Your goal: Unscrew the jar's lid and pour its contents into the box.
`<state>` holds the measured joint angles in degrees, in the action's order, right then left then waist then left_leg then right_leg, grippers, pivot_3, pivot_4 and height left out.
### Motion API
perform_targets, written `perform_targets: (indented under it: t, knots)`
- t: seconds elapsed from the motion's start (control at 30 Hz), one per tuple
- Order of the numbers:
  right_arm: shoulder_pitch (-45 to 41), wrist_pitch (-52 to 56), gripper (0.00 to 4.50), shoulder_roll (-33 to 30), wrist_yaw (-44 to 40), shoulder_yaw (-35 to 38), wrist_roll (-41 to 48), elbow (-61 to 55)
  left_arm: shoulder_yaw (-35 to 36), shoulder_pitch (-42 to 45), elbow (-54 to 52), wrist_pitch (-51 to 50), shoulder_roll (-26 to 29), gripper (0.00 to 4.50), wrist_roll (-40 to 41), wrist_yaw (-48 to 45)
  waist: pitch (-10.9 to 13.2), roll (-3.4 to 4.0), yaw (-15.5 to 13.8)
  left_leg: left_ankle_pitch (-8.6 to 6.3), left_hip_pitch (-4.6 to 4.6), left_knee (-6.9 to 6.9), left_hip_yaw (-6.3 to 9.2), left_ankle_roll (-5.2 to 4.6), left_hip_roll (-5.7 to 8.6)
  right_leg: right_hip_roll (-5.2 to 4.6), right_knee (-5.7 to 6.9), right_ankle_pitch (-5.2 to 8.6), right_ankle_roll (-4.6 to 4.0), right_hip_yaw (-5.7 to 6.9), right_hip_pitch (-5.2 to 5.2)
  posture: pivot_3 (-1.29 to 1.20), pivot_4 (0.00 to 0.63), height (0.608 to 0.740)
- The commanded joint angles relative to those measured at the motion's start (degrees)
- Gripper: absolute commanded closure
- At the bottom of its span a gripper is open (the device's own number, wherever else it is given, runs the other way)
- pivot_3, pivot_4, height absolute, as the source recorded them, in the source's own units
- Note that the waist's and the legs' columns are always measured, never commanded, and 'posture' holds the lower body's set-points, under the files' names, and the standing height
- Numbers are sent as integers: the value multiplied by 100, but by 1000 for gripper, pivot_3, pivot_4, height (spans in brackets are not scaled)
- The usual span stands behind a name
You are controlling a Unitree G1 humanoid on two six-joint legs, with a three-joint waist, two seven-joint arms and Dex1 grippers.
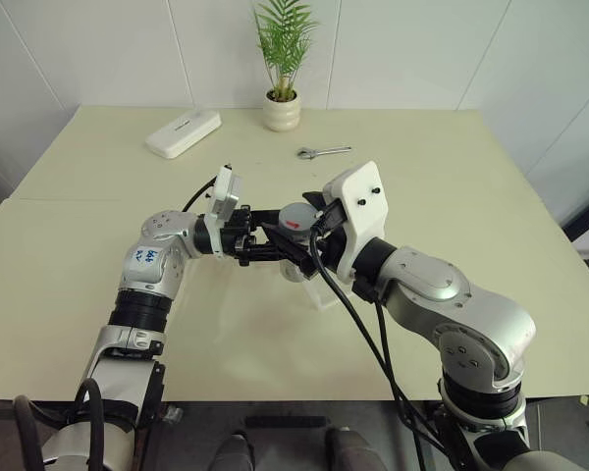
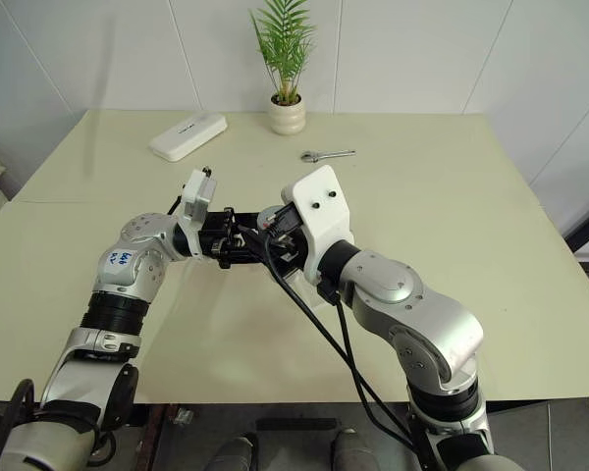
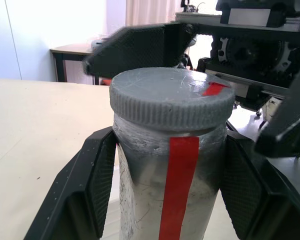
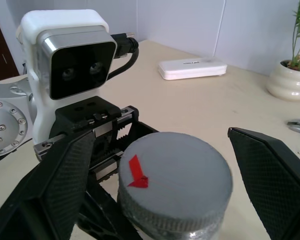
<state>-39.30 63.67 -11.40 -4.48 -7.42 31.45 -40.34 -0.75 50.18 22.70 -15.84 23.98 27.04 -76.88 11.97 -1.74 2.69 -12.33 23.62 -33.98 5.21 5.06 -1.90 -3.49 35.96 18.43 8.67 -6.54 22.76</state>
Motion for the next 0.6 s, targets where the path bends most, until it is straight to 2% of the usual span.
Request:
perform_targets:
  t: [0.03, 0.07, 0.1, 0.2, 0.6]
  knots:
    - [-26, -195, 1544, 73, -114, 35, 27, -150, 105, -2, -358, -23, 35, 1878, 91, 47, 0, 0, 13, 0, 0, 0, 0, 0, 0, 0, 0, 0, 0, 0, 0, 0, 150, 740]
    - [-35, -198, 1892, 79, -124, 39, 24, -145, 107, -22, -385, -31, 40, 1878, 92, 44, 0, 0, 25, 0, 0, 0, 0, 0, 0, 0, 0, 0, 0, 0, 0, 0, 150, 740]
    - [-50, -231, 1928, 66, -158, 43, 23, -153, 112, -49, -415, -38, 47, 1878, 91, 51, 0, 0, 35, 0, 0, 0, 1, 0, 0, 1, 0, 0, 0, 1, 0, 0, 150, 740]
    - [-94, -322, 1928, 25, -292, 135, 73, -124, 113, -144, -533, -108, 93, 1878, 102, 42, 1, 1, 52, 0, 0, 1, 2, 0, 0, 0, 1, 0, 0, 1, 0, 0, 150, 740]
    - [-333, -571, 1928, -412, -1959, 423, 1057, -160, 101, -235, -659, -239, 175, 1878, 163, -83, 3, 5, 49, 1, 0, 1, 3, -1, 0, 0, 0, 0, 0, 3, -1, 0, 150, 740]
